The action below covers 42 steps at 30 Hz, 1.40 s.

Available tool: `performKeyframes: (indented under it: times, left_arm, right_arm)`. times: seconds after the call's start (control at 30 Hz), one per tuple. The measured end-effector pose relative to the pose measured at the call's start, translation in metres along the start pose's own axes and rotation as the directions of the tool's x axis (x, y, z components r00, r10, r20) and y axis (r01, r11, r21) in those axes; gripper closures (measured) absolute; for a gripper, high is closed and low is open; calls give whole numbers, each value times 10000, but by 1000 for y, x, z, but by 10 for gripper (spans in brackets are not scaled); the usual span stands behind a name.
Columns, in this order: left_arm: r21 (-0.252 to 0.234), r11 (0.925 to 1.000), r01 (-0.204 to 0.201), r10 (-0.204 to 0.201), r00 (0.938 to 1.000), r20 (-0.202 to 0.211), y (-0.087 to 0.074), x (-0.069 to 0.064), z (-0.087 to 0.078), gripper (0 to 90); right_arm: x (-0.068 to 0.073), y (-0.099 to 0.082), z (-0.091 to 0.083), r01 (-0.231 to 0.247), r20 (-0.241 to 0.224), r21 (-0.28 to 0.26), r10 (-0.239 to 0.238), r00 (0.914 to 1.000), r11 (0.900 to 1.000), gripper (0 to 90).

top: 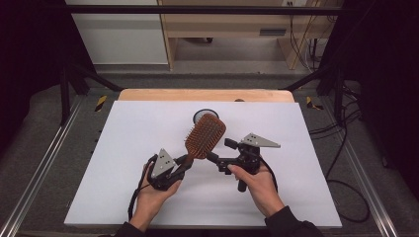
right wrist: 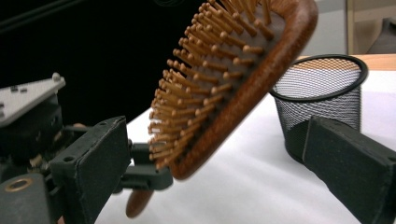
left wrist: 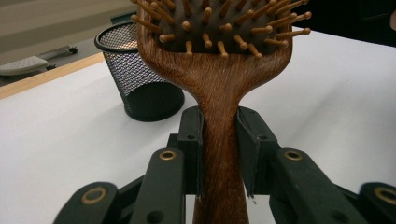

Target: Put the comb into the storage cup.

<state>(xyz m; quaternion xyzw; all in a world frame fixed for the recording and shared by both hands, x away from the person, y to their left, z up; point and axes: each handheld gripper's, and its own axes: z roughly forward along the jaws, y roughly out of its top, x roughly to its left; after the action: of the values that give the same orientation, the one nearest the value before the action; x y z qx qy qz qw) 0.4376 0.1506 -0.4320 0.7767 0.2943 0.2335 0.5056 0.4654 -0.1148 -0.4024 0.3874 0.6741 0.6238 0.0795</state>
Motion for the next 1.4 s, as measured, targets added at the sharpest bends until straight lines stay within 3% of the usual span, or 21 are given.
performKeyframes:
  times: [0.6,1.4]
  left_arm:
    - [-252,9996,-94,96,9999,103,3,-3,-4,724]
    - [-365,9992,-190,196,9997,165,5,-5,-5,724]
  right_arm:
    - [11,22,18,-51,-355,126,56,9994,9999,120]
    - [2,41,20,-668,-583,-164,657,9961,9976,221]
